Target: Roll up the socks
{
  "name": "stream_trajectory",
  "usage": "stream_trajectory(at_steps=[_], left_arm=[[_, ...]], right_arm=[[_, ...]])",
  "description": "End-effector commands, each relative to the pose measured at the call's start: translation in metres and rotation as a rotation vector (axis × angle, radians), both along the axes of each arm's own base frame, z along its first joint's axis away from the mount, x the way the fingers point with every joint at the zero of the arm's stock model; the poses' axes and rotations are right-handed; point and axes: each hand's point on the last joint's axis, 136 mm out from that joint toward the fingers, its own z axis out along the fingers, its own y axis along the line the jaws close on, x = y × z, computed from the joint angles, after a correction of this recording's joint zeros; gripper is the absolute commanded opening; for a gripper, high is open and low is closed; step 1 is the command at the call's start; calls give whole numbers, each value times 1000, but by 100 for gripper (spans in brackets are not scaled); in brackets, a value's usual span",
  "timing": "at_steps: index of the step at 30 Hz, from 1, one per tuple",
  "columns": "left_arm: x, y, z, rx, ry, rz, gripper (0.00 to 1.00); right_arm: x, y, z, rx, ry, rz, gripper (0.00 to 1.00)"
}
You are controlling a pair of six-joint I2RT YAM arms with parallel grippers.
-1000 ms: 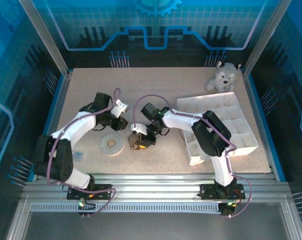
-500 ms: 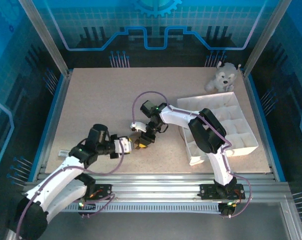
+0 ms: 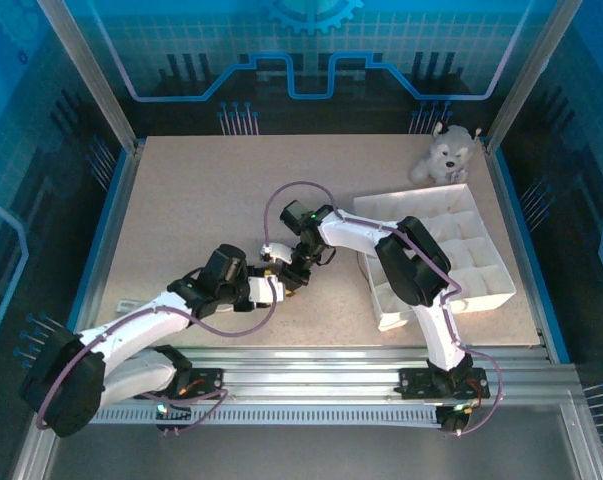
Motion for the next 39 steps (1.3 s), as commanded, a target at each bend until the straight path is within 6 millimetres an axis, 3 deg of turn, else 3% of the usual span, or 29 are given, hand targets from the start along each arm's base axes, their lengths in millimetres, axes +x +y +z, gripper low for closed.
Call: stream_trajectory(at_steps=[1, 7, 14, 17, 21, 26, 32, 39], left_arm=[[20, -6, 17, -55, -74, 65, 48], [21, -6, -4, -28, -19, 72, 53], [27, -6, -32, 46, 71, 78, 52], [23, -4, -42, 83, 125, 76, 38], [13, 1, -50, 125, 196, 70, 0], [3, 6, -52, 140, 255, 78, 0], [1, 10, -50, 73, 397, 115, 0], [3, 12, -47, 27, 622, 138, 0]], right_arm=[[-9, -25, -28, -135, 87, -41, 0], [-3, -25, -25, -113, 86, -82, 0], [-4, -28, -23, -104, 76, -87, 0], [-4, -30, -23, -103, 66, -89, 2], [-1, -32, -20, -88, 45, -108, 14], [16, -34, 4, 7, -19, -189, 33], [37, -46, 42, 170, -179, -291, 46], [36, -62, 49, 189, -347, -322, 53]])
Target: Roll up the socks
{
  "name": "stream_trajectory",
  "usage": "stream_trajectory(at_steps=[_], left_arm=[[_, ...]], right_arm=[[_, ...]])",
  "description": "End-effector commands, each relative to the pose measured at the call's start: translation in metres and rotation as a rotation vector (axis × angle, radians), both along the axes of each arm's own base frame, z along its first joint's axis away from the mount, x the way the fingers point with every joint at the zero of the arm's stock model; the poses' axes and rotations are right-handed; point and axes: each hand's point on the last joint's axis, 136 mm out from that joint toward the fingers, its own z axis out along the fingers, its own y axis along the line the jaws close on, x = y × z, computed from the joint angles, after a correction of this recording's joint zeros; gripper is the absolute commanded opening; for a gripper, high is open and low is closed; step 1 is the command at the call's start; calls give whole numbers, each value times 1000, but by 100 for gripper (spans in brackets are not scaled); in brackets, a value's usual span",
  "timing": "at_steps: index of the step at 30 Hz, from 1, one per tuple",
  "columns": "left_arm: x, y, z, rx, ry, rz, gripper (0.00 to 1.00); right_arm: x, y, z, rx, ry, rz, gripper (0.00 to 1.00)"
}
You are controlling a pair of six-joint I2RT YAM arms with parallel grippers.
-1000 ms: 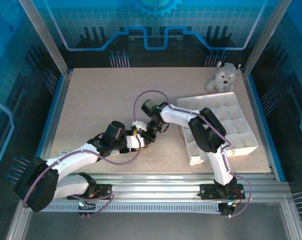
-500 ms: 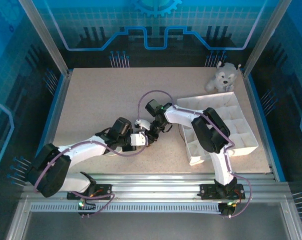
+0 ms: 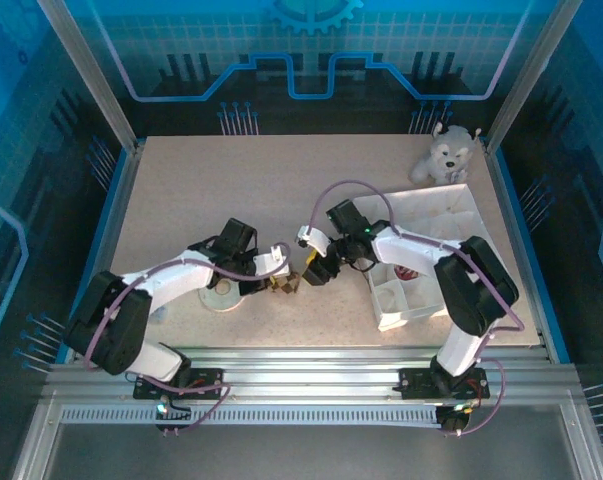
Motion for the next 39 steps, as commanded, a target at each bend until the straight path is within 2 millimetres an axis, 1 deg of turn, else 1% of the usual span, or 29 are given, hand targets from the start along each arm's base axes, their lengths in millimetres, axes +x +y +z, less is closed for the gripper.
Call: stream_trajectory(at_steps=[1, 4, 7, 8, 9, 11, 14, 18, 19, 20, 21, 24, 28, 33, 36, 39], left_arm=[[-30, 6, -13, 4, 239, 5, 0], [-29, 5, -13, 2, 263, -4, 0], [-29, 4, -11, -9, 292, -9, 0], [-29, 4, -10, -11, 307, -10, 0], [-30, 3, -9, -12, 327, -14, 0], [-31, 3, -8, -11, 363, -17, 0], [-30, 2, -4, -16, 420, -15, 0], [-26, 0, 0, -25, 457, -9, 0], [-25, 0, 0, -24, 458, -8, 0], [-23, 0, 0, -21, 458, -5, 0], [-22, 0, 1, -19, 462, -2, 0], [-21, 0, 2, -10, 479, 3, 0], [-21, -1, 4, 1, 533, 12, 0], [-15, -3, 5, 13, 603, 51, 0], [-13, -4, 4, 20, 634, 68, 0], [-13, -5, 3, 20, 661, 74, 0]], right_arm=[[6, 1, 4, -1, -122, -21, 53], [-2, 5, 1, -49, -220, 13, 53], [-11, 13, -3, -105, -353, 67, 54], [-10, 17, -1, -120, -407, 78, 54], [-17, 15, -10, -154, -440, 101, 55], [-21, 21, -12, -189, -523, 136, 56], [-22, 26, -11, -230, -645, 160, 56], [-15, 26, 0, -221, -763, 100, 58], [-15, 24, 0, -215, -771, 87, 59], [-13, 23, 6, -195, -792, 63, 59], [-13, 21, 7, -189, -797, 52, 60], [-19, 15, 8, -196, -810, 61, 60], [-23, 15, 10, -222, -855, 94, 60], [-30, 29, 10, -253, -912, 176, 60], [-36, 40, 6, -269, -923, 235, 59], [-41, 43, -7, -306, -894, 285, 59]])
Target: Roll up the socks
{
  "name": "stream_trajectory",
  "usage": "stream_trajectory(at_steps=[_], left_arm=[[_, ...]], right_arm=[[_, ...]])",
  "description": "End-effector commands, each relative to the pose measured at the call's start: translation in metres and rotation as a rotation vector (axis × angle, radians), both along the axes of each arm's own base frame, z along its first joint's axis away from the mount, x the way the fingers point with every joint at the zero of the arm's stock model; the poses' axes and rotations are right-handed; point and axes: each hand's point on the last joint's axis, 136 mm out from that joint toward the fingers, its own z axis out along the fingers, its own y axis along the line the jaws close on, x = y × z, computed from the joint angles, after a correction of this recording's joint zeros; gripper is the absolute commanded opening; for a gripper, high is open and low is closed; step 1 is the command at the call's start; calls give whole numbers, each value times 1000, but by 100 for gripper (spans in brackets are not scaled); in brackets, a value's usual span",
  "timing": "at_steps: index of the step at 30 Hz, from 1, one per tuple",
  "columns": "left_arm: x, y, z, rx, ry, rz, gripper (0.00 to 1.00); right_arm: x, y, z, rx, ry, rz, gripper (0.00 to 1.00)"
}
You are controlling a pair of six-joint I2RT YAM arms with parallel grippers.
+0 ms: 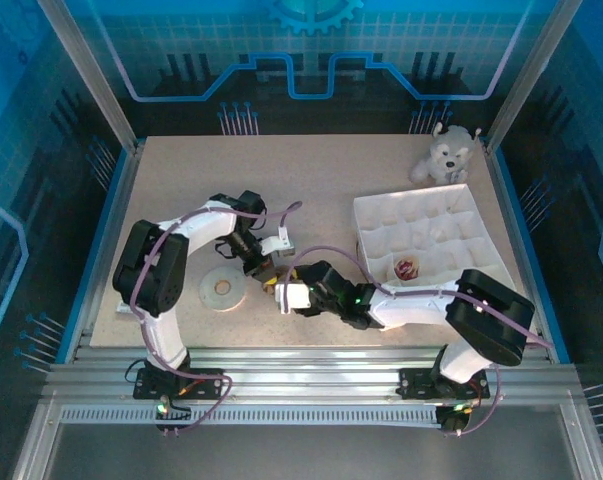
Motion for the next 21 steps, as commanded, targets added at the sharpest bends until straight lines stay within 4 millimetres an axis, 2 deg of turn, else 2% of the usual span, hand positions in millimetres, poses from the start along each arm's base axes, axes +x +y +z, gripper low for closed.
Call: stream_trajectory(at_steps=[1, 8, 14, 15, 21], left_arm=[[-10, 1, -1, 8, 112, 28, 0], [-8, 0, -1, 7, 163, 40, 0], [-5, 0, 1, -5, 220, 65, 0], [-5, 0, 1, -7, 228, 68, 0], [-4, -3, 3, -26, 267, 78, 0]], right_arm=[[-2, 12, -5, -57, -13, 42, 59], [6, 21, -31, -154, 15, 31, 60], [14, 14, -53, -239, -9, 11, 61], [20, 22, -45, -226, -30, 4, 61], [30, 18, -60, -283, -35, -41, 61]])
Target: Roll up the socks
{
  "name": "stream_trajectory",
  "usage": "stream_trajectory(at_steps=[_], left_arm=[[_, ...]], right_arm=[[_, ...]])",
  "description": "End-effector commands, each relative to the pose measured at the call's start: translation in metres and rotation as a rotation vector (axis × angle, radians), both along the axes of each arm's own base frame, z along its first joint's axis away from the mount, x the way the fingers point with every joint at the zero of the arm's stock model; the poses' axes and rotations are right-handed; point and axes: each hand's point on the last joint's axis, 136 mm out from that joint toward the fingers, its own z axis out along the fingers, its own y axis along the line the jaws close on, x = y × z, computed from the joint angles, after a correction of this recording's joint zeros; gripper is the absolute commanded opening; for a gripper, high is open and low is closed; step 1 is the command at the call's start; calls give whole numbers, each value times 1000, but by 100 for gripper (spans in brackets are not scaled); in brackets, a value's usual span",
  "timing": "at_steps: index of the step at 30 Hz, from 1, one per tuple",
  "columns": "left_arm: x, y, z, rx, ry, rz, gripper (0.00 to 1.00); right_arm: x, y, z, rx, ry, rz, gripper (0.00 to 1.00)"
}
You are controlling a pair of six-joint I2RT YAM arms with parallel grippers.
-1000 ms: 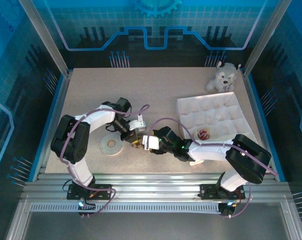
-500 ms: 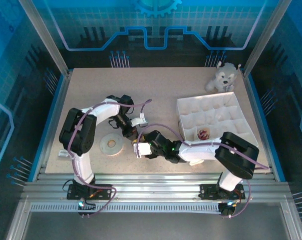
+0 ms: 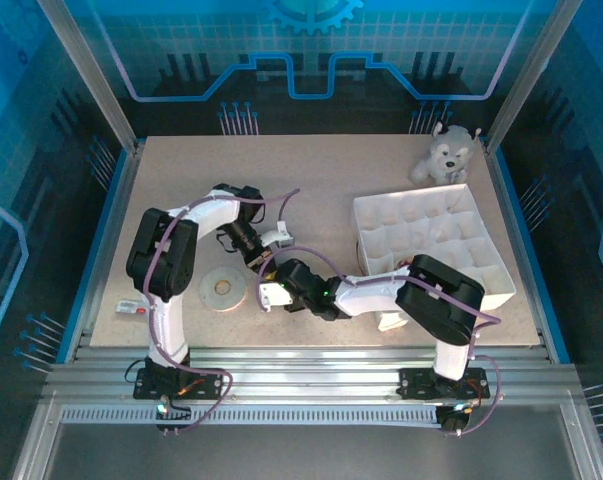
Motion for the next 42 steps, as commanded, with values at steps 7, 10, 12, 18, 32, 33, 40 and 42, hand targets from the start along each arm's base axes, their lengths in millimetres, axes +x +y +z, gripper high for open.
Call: stream_trajectory(at_steps=[7, 10, 12, 18, 32, 33, 40, 42], left_arm=[[-15, -6, 7, -37, 135, 19, 0], [-15, -7, 10, -48, 142, 26, 0], [-13, -8, 11, -47, 142, 32, 0], [-3, -10, 26, -82, 91, 78, 5], [59, 14, 147, -293, -535, 330, 99], [64, 18, 153, -291, -581, 367, 99], [67, 31, 186, -402, -772, 527, 99], [45, 22, 183, -449, -769, 407, 99]], right_arm=[[6, -12, -34, -129, 49, -65, 49], [12, -14, -36, -140, 64, -104, 38], [17, -15, -34, -127, 75, -132, 28], [18, -11, -20, -32, 119, -168, 3], [4, -16, 82, 632, 681, -205, 0], [5, -17, 88, 661, 702, -205, 0], [18, -22, 124, 827, 795, -235, 0], [22, -25, 133, 865, 805, -238, 0]])
